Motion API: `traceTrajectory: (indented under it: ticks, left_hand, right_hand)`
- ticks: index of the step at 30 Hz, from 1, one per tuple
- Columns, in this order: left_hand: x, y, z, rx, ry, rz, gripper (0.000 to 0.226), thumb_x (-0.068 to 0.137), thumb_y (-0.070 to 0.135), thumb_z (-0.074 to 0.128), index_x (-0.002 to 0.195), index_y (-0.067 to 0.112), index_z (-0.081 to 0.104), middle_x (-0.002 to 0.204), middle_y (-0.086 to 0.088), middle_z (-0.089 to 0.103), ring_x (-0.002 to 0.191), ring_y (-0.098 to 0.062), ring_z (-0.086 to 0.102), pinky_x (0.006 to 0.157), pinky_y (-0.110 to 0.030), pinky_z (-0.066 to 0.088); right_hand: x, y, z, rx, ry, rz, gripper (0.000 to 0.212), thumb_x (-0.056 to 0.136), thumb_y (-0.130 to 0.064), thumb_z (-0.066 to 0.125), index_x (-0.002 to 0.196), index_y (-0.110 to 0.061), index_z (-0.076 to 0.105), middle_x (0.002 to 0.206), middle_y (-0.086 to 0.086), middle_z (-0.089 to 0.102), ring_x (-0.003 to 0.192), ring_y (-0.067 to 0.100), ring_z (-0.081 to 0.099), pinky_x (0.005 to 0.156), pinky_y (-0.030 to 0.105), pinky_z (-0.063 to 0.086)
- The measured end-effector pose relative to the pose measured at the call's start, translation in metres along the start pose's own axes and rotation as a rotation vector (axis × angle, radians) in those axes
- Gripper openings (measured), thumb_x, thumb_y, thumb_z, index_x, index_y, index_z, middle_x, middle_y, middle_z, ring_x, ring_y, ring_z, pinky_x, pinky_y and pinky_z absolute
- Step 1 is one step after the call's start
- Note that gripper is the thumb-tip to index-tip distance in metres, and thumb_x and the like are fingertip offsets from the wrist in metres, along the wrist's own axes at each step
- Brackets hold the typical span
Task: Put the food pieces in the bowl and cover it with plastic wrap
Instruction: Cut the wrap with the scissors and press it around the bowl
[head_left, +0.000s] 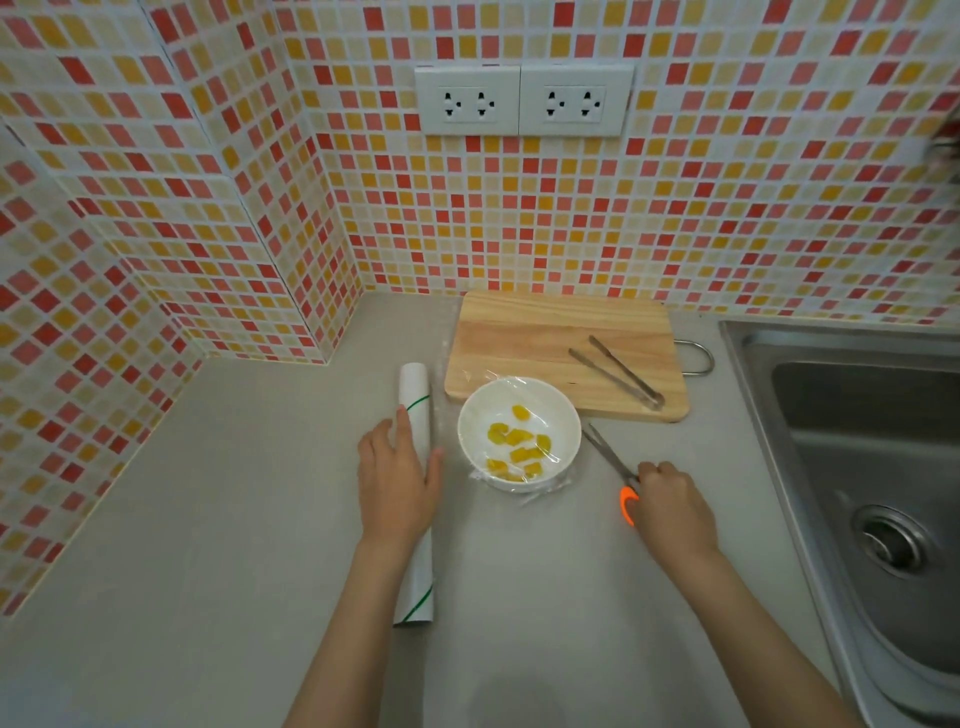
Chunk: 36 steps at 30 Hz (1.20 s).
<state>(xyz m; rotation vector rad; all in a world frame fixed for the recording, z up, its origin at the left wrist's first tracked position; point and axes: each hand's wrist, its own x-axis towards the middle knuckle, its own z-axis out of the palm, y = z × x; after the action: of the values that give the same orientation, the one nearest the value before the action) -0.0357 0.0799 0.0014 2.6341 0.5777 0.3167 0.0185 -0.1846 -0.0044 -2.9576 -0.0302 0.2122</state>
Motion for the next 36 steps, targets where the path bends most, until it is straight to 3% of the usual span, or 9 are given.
traceTrajectory:
  ticks: [3, 7, 11, 16, 21, 25, 30, 33, 36]
  left_hand:
    - [-0.014, 0.023, 0.001, -0.448, -0.021, -0.065, 0.06, 0.095, 0.034, 0.043, 0.146, 0.01, 0.024, 0.147, -0.014, 0.033, 0.136, -0.027, 0.031, 0.111, -0.036, 0.027]
    - [-0.021, 0.042, 0.014, -0.884, -0.22, -0.418, 0.057, 0.094, 0.046, 0.039, 0.142, 0.016, 0.034, 0.147, 0.003, 0.036, 0.131, -0.009, 0.037, 0.108, -0.025, 0.025]
    - [-0.014, 0.047, 0.021, -1.043, -0.271, -0.535, 0.047, 0.092, 0.046, 0.036, 0.127, 0.018, 0.053, 0.137, -0.006, 0.053, 0.129, -0.022, 0.047, 0.111, -0.045, 0.035]
    - [0.01, 0.045, 0.016, -0.963, -0.258, -0.519, 0.036, 0.093, 0.046, 0.038, 0.089, 0.025, 0.067, 0.111, -0.013, 0.069, 0.109, -0.028, 0.062, 0.102, -0.046, 0.044]
    - [0.033, 0.047, 0.017, -0.811, -0.406, -0.248, 0.031, 0.088, 0.042, 0.053, 0.072, 0.023, 0.072, 0.071, 0.01, 0.071, 0.072, -0.008, 0.066, 0.065, -0.021, 0.049]
    - [0.048, 0.049, 0.024, -0.779, -0.416, -0.185, 0.013, 0.083, 0.028, 0.066, 0.074, 0.02, 0.071, 0.072, 0.007, 0.069, 0.067, -0.008, 0.062, 0.062, -0.02, 0.047]
    - [0.06, 0.044, 0.027, -0.733, -0.311, -0.181, 0.018, 0.084, 0.018, 0.066, 0.066, 0.014, 0.063, 0.072, -0.002, 0.067, 0.067, -0.015, 0.063, 0.066, -0.028, 0.053]
    - [0.061, 0.043, 0.028, -0.748, -0.317, -0.152, 0.022, 0.087, 0.017, 0.062, 0.065, 0.014, 0.06, 0.064, -0.001, 0.061, 0.058, -0.011, 0.057, 0.058, -0.022, 0.048]
    - [0.058, 0.045, 0.031, -0.806, -0.332, -0.197, 0.028, 0.09, 0.016, 0.057, 0.062, 0.014, 0.057, 0.059, 0.001, 0.056, 0.054, -0.009, 0.053, 0.055, -0.018, 0.044]
  right_hand:
    - [0.01, -0.006, -0.011, 0.123, 0.009, 0.023, 0.03, 0.083, -0.013, 0.055, 0.112, -0.003, 0.053, 0.108, 0.02, 0.056, 0.101, 0.038, 0.055, 0.073, 0.037, 0.044]
    - [0.028, -0.035, -0.029, 0.604, 0.031, -0.167, 0.049, 0.088, -0.022, 0.058, 0.132, -0.006, 0.045, 0.135, 0.016, 0.049, 0.122, 0.031, 0.049, 0.1, 0.04, 0.041]
    - [0.04, -0.061, -0.03, 0.811, -0.175, -0.23, 0.054, 0.093, -0.029, 0.049, 0.141, -0.01, 0.032, 0.15, 0.008, 0.035, 0.136, 0.022, 0.036, 0.114, 0.042, 0.029]
    - [0.029, -0.045, -0.025, 0.861, 0.052, -0.066, 0.037, 0.09, -0.032, 0.052, 0.122, -0.013, 0.055, 0.097, 0.013, 0.071, 0.099, 0.028, 0.064, 0.091, 0.042, 0.048]
    - [0.028, -0.021, -0.029, 0.731, 0.065, -0.006, 0.026, 0.088, -0.043, 0.05, 0.079, -0.023, 0.065, 0.059, 0.001, 0.065, 0.071, 0.027, 0.066, 0.066, 0.036, 0.049]
    - [0.066, -0.021, -0.042, 0.645, 0.185, -0.178, 0.033, 0.085, -0.033, 0.061, 0.111, -0.013, 0.062, 0.099, 0.01, 0.062, 0.095, 0.023, 0.058, 0.08, 0.033, 0.044]
    - [0.11, -0.042, -0.048, 0.302, -0.167, -0.52, 0.051, 0.087, -0.038, 0.058, 0.132, -0.019, 0.048, 0.143, 0.005, 0.044, 0.139, 0.022, 0.027, 0.112, 0.04, 0.021]
    - [0.116, -0.049, -0.048, 0.455, -0.323, -0.484, 0.023, 0.085, -0.03, 0.062, 0.096, -0.011, 0.068, 0.103, 0.01, 0.069, 0.104, 0.016, 0.06, 0.096, 0.031, 0.038]
    - [0.111, -0.047, -0.042, 0.799, -0.342, -0.373, 0.022, 0.088, -0.016, 0.059, 0.068, -0.008, 0.062, 0.071, 0.02, 0.061, 0.067, 0.02, 0.053, 0.07, 0.031, 0.041]
